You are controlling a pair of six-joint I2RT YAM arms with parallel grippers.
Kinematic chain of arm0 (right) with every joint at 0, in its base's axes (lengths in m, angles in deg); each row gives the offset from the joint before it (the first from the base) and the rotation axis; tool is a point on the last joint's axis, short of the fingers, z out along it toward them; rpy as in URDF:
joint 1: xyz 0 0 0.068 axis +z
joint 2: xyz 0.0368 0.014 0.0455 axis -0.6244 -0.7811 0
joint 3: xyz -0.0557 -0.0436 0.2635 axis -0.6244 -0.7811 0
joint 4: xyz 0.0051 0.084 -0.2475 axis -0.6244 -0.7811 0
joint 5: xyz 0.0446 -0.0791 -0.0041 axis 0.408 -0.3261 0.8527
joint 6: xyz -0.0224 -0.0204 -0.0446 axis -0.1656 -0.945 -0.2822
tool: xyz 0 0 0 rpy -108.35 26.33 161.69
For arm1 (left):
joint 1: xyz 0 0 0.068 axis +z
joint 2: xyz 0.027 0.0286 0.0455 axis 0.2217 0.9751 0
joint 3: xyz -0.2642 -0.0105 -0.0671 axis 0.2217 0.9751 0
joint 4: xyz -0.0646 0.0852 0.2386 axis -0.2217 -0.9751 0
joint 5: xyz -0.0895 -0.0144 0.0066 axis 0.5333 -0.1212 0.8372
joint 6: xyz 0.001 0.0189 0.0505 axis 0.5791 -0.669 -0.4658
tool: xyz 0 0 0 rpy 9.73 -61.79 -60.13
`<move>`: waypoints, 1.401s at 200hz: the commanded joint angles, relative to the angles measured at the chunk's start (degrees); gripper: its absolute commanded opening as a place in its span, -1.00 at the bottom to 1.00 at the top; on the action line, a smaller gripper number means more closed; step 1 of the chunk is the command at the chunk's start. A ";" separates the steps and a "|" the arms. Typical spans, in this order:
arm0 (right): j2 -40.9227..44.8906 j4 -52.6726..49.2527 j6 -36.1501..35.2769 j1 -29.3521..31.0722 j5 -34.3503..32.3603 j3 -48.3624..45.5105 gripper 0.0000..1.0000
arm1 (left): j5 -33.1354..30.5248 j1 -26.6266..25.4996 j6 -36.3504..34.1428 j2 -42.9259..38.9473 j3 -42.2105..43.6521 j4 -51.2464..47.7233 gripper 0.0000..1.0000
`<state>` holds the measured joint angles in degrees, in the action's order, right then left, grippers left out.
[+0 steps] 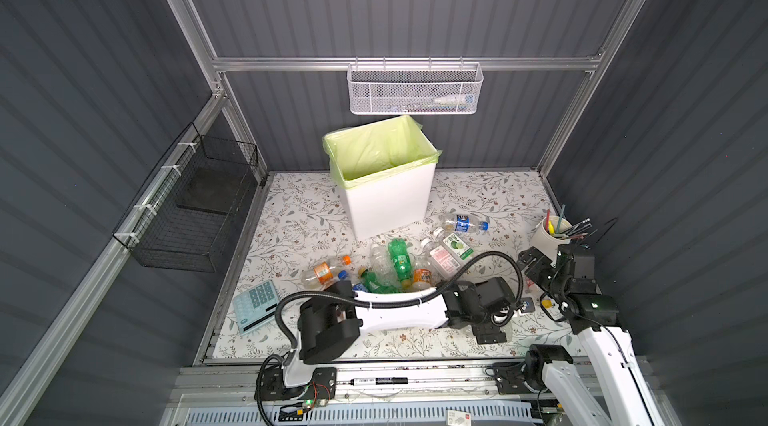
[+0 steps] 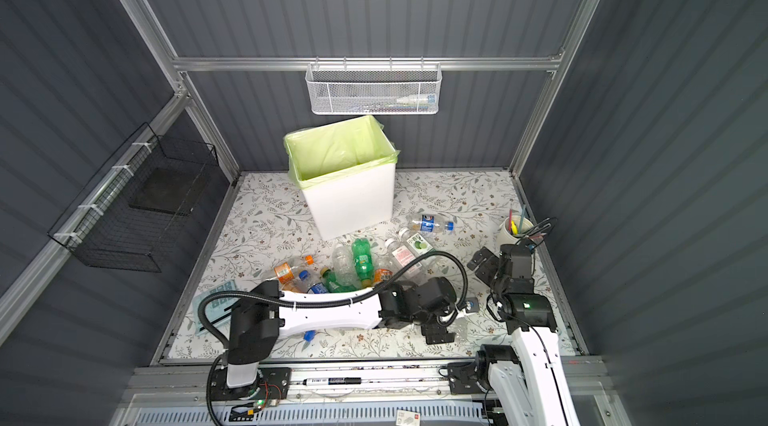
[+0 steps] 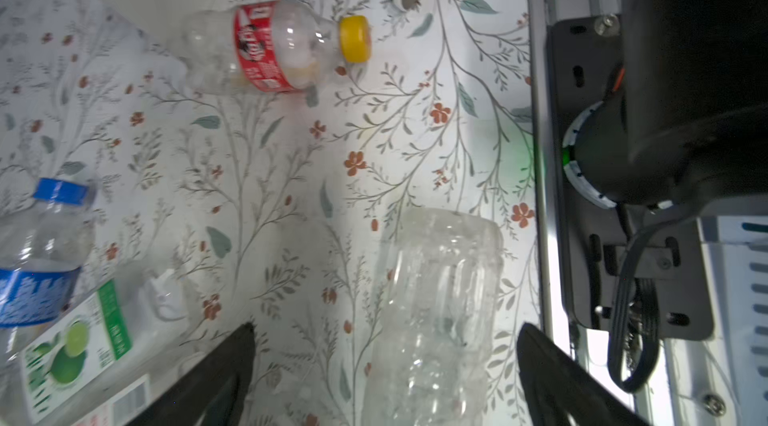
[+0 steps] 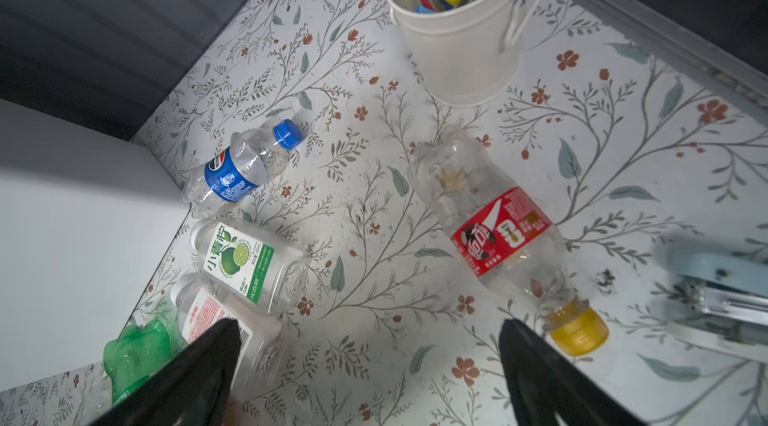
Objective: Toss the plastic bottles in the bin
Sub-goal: 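Close the left gripper on a crumpled clear bottle in the pile, then lift the crumpled bottle with the left gripper over the bin and open it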
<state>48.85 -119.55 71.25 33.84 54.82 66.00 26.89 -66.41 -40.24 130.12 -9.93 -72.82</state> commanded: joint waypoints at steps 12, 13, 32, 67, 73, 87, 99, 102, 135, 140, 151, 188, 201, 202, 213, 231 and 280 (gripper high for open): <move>0.31 4.44 -2.93 -4.63 5.75 -2.22 0.98 | 2.93 -0.50 -1.94 6.32 -6.89 -10.70 0.86; 0.28 4.50 -2.88 -4.75 5.92 -2.30 0.98 | 2.98 -0.50 -1.90 6.55 -6.99 -10.85 0.85; 0.74 5.32 -2.15 -6.05 7.71 -3.79 0.99 | 2.83 -0.52 -1.85 9.31 -9.16 -12.81 0.80; 1.83 6.49 -1.34 -7.21 9.40 -6.10 0.98 | -0.40 -0.50 -1.90 12.88 -11.97 -16.40 0.71; 1.89 6.69 -1.27 -7.41 9.57 -6.24 0.98 | -1.28 -0.52 -1.83 13.33 -12.37 -17.06 0.61; 1.84 7.16 -1.07 -7.54 10.25 -6.45 0.98 | -2.08 -0.50 -1.65 13.54 -13.12 -17.94 0.45; 1.68 7.66 -0.98 -7.64 10.55 -6.56 0.98 | -2.23 -0.50 -1.30 12.59 -13.02 -17.44 0.32; 1.66 7.80 -0.98 -7.60 10.56 -6.59 0.98 | -2.23 -0.50 -1.26 12.19 -12.86 -17.04 0.28; 0.37 9.40 -0.81 -7.67 11.70 -6.51 0.98 | -4.66 0.21 1.30 5.30 -10.01 -11.92 0.01; 0.11 9.62 -0.68 -7.64 11.88 -6.49 0.98 | -5.05 0.52 2.02 4.01 -9.48 -11.09 -0.01; -0.22 10.25 -0.30 -7.61 12.41 -6.47 0.98 | -5.86 1.67 3.95 0.03 -7.98 -9.22 -0.06; -1.10 13.44 1.30 -7.65 14.44 -6.83 0.98 | -19.04 6.12 4.88 -17.54 -2.28 -2.48 -0.14; -1.59 15.29 1.95 -7.60 15.61 -7.16 0.98 | -24.00 7.97 1.24 -25.72 0.03 2.93 -0.15; -1.59 15.42 2.02 -7.64 15.77 -7.19 0.98 | -24.32 8.04 0.88 -26.35 0.21 3.48 -0.15; -2.15 16.44 2.58 -7.65 16.68 -7.29 0.98 | -27.04 9.47 -3.52 -33.09 2.66 10.31 -0.16; -3.15 17.75 3.52 -7.55 18.34 -7.51 0.98 | -28.14 11.37 -11.99 -42.31 6.70 23.52 -0.16; -3.35 20.36 5.89 -7.23 20.14 -7.50 0.98 | -21.30 17.38 -20.55 -47.15 4.46 37.87 -0.17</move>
<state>45.07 -102.06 75.42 26.41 73.38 58.96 2.72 -52.38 -55.08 79.02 -4.68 -42.64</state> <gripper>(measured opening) 0.991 0.549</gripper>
